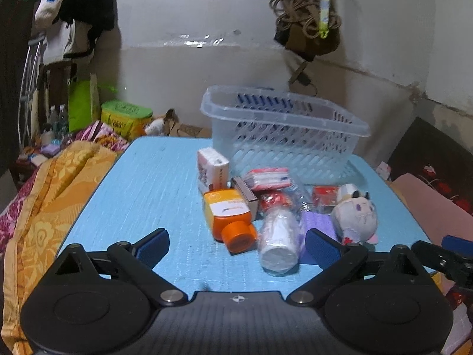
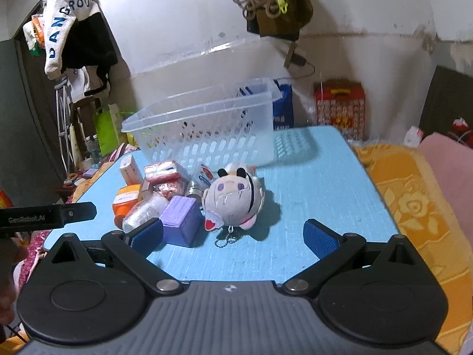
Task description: Organize objects
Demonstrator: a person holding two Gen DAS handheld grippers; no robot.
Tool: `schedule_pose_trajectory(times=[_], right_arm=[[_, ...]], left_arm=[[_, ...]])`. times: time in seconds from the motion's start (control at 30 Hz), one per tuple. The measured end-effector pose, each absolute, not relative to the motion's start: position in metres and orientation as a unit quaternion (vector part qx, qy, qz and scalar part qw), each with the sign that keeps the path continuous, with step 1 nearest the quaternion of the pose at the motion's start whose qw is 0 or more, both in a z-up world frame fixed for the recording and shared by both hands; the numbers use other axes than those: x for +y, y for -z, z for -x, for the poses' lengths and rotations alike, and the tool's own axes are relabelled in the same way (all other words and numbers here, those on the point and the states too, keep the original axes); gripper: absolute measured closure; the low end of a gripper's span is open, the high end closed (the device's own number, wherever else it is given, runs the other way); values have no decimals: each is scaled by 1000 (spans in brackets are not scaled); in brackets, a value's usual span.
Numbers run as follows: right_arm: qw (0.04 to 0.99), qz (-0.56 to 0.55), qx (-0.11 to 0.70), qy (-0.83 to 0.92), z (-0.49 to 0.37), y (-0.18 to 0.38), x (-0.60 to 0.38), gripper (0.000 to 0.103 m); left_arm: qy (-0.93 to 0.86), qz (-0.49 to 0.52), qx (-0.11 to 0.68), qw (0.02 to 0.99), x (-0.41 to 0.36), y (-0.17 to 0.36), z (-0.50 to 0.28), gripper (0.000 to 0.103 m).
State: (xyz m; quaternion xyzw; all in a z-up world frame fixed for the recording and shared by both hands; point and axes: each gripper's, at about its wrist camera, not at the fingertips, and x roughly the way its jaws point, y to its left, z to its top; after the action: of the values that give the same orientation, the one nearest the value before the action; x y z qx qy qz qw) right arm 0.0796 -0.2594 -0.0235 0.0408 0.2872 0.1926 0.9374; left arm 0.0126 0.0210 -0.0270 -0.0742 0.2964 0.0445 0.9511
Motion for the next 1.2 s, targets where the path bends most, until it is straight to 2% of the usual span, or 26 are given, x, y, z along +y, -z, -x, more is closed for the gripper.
schedule_pose_trajectory(times=[0.57, 0.83, 0.9, 1.03, 1.2], right_arm=[[925, 11, 332, -187, -155, 48, -228, 0], [917, 55, 343, -194, -158, 56, -215, 11], [915, 67, 345, -195, -155, 57, -211, 18], [917, 86, 342, -188, -153, 57, -208, 21], [916, 75, 343, -194, -156, 55, -212, 27]], left_arm=[[-64, 88, 345, 932, 42, 67, -97, 6], [-69, 71, 354, 930, 37, 81, -111, 6], [-72, 65, 351, 931, 35, 82, -113, 6], [-78, 66, 350, 931, 38, 88, -116, 0], [-79, 66, 340, 935, 38, 92, -116, 0]])
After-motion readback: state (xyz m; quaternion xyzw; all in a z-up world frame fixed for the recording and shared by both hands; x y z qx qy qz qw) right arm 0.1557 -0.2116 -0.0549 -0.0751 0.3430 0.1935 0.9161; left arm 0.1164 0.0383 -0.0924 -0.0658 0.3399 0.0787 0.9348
